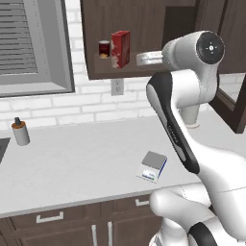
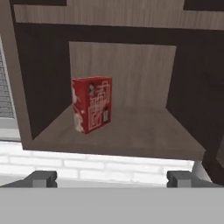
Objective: Pick the cereal and place it on the digital scale for weighing, and close the cabinet.
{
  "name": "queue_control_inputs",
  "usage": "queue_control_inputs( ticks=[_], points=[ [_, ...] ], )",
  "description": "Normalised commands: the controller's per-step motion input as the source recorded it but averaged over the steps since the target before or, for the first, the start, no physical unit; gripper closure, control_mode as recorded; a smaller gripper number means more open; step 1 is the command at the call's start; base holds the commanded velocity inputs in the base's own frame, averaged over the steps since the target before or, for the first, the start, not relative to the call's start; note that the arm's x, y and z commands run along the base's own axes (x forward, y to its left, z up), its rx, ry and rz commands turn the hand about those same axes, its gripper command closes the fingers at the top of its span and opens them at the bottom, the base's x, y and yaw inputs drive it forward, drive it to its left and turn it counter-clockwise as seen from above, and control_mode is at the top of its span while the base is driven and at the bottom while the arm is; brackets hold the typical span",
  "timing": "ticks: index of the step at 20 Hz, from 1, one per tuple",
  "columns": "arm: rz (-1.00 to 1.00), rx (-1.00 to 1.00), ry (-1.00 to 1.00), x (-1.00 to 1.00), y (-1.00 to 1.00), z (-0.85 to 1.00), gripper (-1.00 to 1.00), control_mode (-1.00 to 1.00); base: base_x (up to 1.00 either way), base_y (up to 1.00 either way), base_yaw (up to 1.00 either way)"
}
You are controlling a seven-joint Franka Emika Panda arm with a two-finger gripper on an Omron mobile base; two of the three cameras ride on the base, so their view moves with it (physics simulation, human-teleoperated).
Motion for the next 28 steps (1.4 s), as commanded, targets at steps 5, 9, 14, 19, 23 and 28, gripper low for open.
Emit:
queue_control_inputs(
  ticks=[5,9,14,19,23,28],
  points=[
    [0.0,0.09,0.0,0.0,0.07,0.21,-1.0,-1.0,0.0,0.0,0.0],
    [0.0,0.02,0.03,0.17,0.17,0.04,-1.0,-1.0,0.0,0.0,0.0],
    [0.0,0.08,0.04,0.2,0.15,0.0,-1.0,-1.0,0.0,0.0,0.0],
    [0.0,0.05,0.02,0.25,0.17,0.0,-1.0,-1.0,0.0,0.0,0.0],
    [0.0,0.0,0.02,0.25,0.21,0.0,-1.0,-1.0,0.0,0.0,0.0],
    [0.0,0.0,0.07,0.19,0.2,0.0,-1.0,-1.0,0.0,0.0,0.0]
  ],
)
